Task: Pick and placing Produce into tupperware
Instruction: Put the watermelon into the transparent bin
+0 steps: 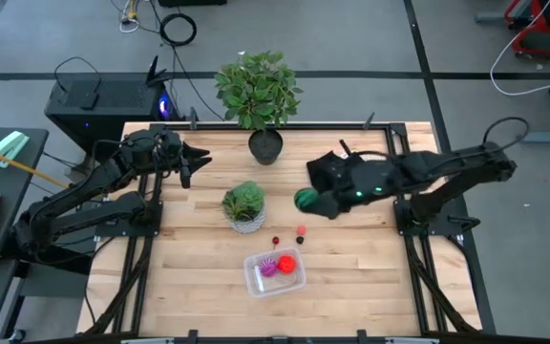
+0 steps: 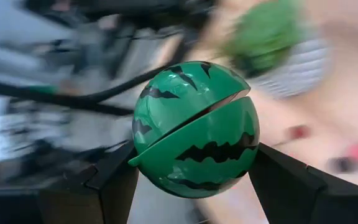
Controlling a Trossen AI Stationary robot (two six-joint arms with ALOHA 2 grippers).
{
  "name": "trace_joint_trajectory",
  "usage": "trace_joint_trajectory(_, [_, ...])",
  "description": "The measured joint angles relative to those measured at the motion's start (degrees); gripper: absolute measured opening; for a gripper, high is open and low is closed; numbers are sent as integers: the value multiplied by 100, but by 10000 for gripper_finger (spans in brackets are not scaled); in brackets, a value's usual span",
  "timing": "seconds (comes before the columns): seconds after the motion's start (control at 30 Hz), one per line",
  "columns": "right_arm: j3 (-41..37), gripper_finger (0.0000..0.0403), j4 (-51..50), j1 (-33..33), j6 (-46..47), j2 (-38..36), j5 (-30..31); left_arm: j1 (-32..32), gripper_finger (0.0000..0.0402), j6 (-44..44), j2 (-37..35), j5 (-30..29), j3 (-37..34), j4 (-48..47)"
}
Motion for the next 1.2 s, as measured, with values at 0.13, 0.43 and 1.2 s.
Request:
trace_joint_trajectory(0.13, [0, 281, 748, 351, 273, -111, -414, 1, 141, -4, 0, -1, 0, 0])
trace_joint_trajectory(0.43, [0, 282, 900, 771, -248, 204, -1358, -2, 135, -262, -4, 3, 0, 20])
trace_joint_trajectory(1.2, [0, 282, 1630, 754, -3633, 2430, -1825, -5, 135, -563, -7, 88, 2, 608])
